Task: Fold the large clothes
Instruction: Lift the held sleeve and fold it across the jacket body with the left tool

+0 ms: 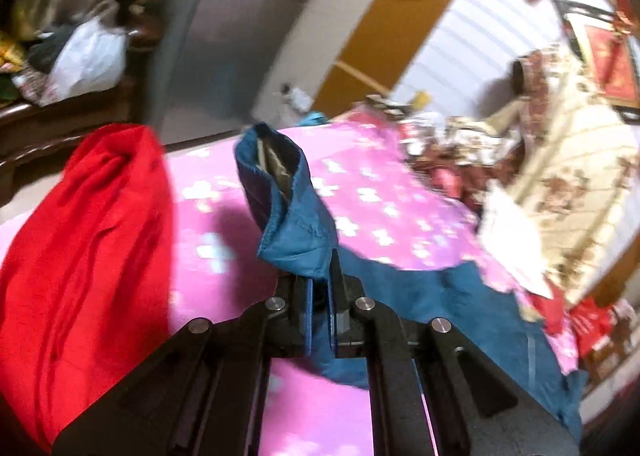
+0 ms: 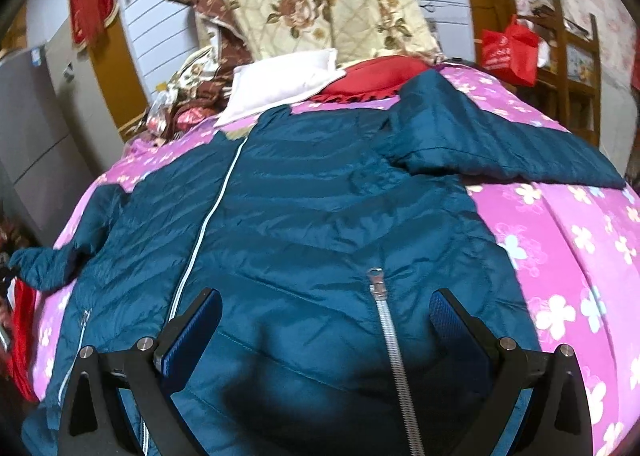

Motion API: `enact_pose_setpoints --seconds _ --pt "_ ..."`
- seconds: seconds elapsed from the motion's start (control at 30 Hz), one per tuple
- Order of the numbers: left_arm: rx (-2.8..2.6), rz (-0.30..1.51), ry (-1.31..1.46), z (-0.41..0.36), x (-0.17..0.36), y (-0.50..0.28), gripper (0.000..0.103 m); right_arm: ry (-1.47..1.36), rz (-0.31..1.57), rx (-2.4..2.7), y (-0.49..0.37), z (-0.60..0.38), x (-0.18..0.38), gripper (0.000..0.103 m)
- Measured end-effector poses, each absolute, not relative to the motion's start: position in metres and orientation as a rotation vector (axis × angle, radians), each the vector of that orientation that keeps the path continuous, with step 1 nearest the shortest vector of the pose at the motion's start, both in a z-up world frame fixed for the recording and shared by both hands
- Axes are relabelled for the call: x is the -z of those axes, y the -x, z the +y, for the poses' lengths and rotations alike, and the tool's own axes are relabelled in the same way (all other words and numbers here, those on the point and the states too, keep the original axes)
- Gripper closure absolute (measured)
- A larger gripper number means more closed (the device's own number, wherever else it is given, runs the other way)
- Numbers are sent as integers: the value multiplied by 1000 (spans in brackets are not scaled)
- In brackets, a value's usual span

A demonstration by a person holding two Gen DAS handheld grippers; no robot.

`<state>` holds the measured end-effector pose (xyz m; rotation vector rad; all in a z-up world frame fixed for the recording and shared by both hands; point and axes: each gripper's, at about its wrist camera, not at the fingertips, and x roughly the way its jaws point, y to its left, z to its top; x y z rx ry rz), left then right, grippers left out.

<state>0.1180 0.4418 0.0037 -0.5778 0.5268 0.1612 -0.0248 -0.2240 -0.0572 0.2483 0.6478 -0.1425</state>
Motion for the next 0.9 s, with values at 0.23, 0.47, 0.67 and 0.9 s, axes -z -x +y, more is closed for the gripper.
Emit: enact_pose_setpoints --seconds 0.23,0.47,0.67,0.9 --pt "2 508 375 360 -41 -119 100 -245 556 167 46 -229 39 0" --pt "179 505 348 263 -60 -134 100 -241 485 216 65 -239 25 0" --pt "311 540 299 157 -65 -162 100 -311 575 220 62 -260 40 0" --pt "454 607 244 40 -48 -189 100 -274 787 238 39 -259 71 0"
